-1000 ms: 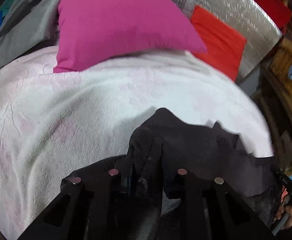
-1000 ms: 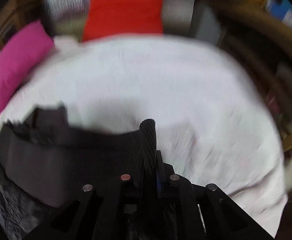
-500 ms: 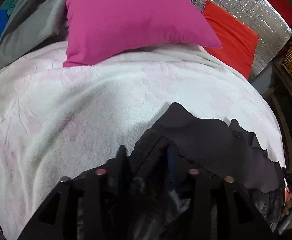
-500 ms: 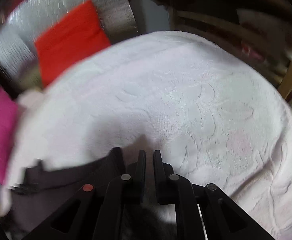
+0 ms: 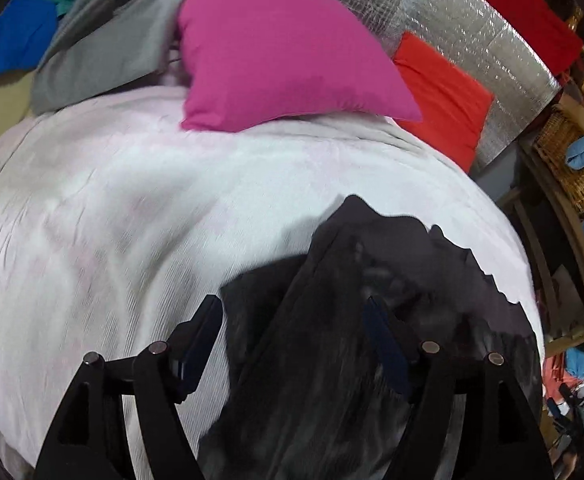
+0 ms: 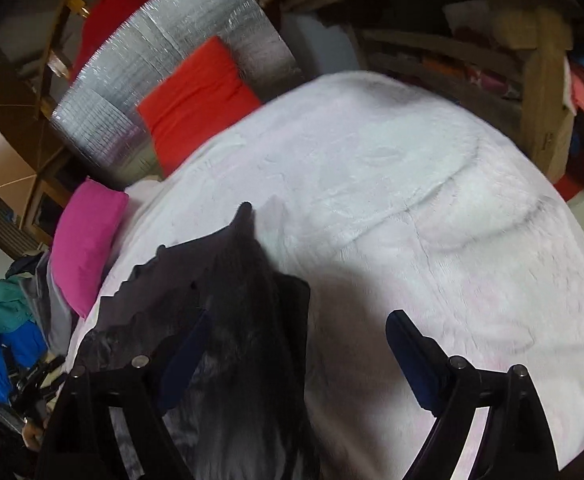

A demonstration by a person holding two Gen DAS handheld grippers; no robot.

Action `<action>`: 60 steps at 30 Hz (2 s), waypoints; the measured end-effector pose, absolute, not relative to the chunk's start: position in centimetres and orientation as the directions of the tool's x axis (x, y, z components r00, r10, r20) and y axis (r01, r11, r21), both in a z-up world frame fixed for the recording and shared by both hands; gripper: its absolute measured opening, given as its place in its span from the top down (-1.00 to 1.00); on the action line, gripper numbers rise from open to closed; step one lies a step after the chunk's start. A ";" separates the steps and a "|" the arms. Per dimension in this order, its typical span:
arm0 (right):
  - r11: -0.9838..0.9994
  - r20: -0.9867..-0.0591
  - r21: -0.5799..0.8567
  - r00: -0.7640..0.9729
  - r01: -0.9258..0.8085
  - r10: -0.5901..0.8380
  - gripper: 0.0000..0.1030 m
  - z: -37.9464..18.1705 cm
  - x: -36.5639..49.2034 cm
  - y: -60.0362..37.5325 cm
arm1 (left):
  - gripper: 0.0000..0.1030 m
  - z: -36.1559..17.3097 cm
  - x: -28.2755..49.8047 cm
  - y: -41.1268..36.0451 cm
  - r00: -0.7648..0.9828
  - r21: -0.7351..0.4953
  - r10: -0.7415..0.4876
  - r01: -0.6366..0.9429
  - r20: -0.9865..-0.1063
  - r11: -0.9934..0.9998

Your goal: Fold large clothes

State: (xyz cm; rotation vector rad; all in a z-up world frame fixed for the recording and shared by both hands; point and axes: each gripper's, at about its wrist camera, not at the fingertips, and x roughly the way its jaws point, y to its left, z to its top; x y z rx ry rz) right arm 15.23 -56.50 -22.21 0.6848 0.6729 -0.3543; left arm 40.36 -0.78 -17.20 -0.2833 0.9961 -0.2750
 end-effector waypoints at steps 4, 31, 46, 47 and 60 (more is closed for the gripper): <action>0.788 -0.744 0.343 0.660 0.511 -0.103 0.21 -24.5 15.8 -53.2 | -0.47 -20.3 38.0 -1.3 0.475 -0.138 -0.156 0.071 -0.866 0.988; 0.511 -0.543 0.799 0.745 0.317 0.388 -0.56 -30.0 15.0 -59.1 | -0.71 -23.0 39.9 1.9 0.239 -0.596 -0.611 0.139 -0.755 0.791; 0.755 -0.692 0.584 0.669 0.298 0.271 0.09 -26.7 22.0 -52.6 | -0.65 -22.3 39.9 -4.7 0.239 -0.613 -0.670 0.275 -0.703 0.741; 0.775 -0.698 0.555 0.676 0.301 0.237 0.22 -26.0 22.2 -52.3 | -0.47 -22.0 39.9 -4.9 0.261 -0.601 -0.666 0.288 -0.699 0.745; 0.820 -0.711 0.412 0.703 0.398 0.016 0.24 -25.5 26.5 -53.3 | -0.04 -23.2 41.5 -6.7 0.326 -0.440 -0.504 0.253 -0.800 0.862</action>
